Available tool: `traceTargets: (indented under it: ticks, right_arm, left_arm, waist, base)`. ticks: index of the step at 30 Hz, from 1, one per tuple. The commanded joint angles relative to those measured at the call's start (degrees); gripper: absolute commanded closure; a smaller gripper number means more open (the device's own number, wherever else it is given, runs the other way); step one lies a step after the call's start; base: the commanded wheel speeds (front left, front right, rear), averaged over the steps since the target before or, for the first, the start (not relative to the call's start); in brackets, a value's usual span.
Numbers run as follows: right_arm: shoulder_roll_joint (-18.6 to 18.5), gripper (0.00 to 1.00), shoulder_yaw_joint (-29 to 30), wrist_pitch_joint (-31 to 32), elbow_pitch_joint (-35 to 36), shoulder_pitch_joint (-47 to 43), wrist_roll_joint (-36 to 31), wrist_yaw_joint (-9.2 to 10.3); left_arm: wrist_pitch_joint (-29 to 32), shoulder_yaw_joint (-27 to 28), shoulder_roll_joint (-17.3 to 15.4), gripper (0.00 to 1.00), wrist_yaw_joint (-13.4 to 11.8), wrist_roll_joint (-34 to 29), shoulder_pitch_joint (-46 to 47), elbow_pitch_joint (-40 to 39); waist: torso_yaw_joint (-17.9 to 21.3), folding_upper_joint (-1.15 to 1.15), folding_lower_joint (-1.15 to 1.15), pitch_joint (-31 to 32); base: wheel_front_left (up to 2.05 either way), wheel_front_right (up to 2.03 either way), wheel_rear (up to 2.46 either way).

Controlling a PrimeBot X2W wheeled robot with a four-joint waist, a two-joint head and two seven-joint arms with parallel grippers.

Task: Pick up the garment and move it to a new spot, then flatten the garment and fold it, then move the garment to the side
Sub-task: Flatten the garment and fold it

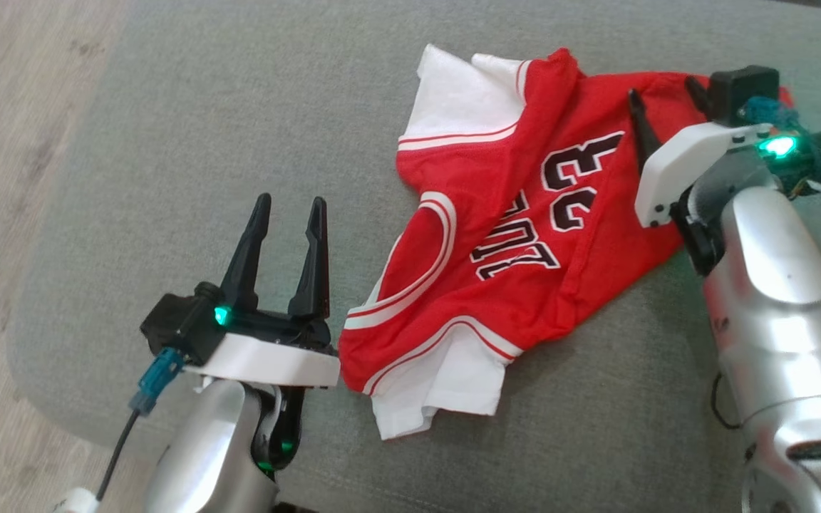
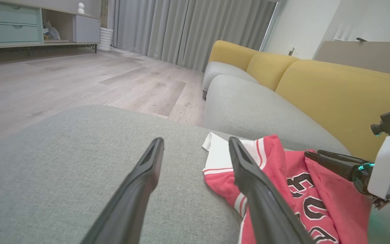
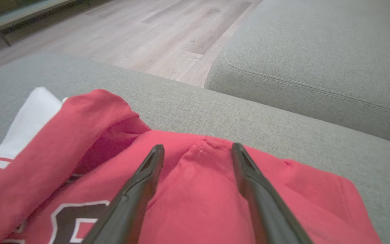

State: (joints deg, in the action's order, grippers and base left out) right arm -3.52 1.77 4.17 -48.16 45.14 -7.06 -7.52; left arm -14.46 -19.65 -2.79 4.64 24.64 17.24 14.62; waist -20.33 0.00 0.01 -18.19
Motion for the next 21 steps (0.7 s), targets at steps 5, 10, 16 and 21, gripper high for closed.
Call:
traceTargets:
  ticks: [5, 10, 16, 21]
  right_arm:
    - [0.6, 0.0, 1.8, -1.9, -1.2, 3.6, -4.5, 0.03]
    - [0.6, 1.0, 2.4, -4.2, -4.2, 4.8, -4.2, 0.03]
    - [0.6, 1.0, 2.0, -8.1, -6.6, 5.3, -2.7, 0.03]
    - [0.6, 1.0, 3.6, -12.5, -6.4, 3.3, 1.2, 0.03]
  left_arm:
    - [-0.5, 2.9, -0.2, 0.0, 0.6, -0.7, 1.5, -1.2]
    - [-0.5, 3.2, -0.1, 0.0, 0.9, -1.0, 1.6, -0.7]
    - [-0.5, 3.1, -0.1, 0.0, 0.9, -0.7, 1.5, -0.5]
    - [-0.5, 4.0, -0.1, 0.0, 0.6, -1.6, 0.6, -0.3]
  waist:
    - [-0.7, 0.0, -0.01, -0.8]
    - [-0.3, 0.0, -0.01, -0.8]
    - [1.4, 0.0, -0.01, 0.5]
    - [4.2, 0.0, -0.01, 3.1]
  base:
    - [0.0, 0.0, 0.0]
    - [0.0, 0.0, 0.0]
    - [0.0, 0.0, 0.0]
    - [0.0, 0.0, 0.0]
